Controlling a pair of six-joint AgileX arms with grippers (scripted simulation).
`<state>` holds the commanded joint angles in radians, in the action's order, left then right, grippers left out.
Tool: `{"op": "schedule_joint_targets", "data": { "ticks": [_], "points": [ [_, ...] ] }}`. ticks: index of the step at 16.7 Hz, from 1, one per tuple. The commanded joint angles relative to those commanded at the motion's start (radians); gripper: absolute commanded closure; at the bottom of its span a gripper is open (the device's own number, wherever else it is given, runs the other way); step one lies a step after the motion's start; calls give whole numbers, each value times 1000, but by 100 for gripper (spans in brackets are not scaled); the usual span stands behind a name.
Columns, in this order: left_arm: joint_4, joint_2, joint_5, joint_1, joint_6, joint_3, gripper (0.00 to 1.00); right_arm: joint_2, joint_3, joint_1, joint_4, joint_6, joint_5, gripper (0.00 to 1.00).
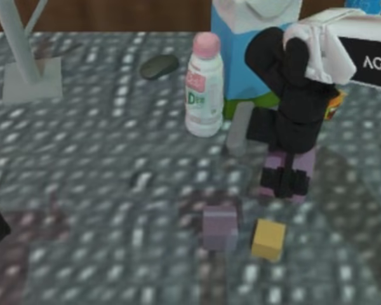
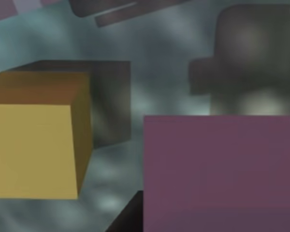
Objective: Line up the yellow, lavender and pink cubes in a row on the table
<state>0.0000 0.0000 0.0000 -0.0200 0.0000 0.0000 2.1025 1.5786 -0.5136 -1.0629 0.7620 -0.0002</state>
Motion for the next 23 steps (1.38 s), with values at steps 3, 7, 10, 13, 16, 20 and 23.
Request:
{"op": "schedule_joint_targets", "data": {
  "ticks": [3, 7, 10, 13, 16, 20, 23],
  "points": [
    [0, 0, 0, 0, 0, 0, 0, 84, 132, -79, -70, -26, 1, 100],
    [0, 0, 0, 0, 0, 0, 0, 231, 436, -229, -197, -77, 4, 100],
    [0, 0, 0, 0, 0, 0, 0, 332, 647, -342, -287, -117, 6, 100],
    [0, 0, 0, 0, 0, 0, 0, 396, 767, -421, -347, -148, 8, 100],
    [0, 0, 0, 0, 0, 0, 0, 411, 795, -442, -362, -157, 8, 100],
    [0, 0, 0, 0, 0, 0, 0, 407, 790, -438, -357, -158, 7, 100],
    [0, 0, 0, 0, 0, 0, 0, 408, 720, -434, -285, -162, 7, 100]
  ]
}}
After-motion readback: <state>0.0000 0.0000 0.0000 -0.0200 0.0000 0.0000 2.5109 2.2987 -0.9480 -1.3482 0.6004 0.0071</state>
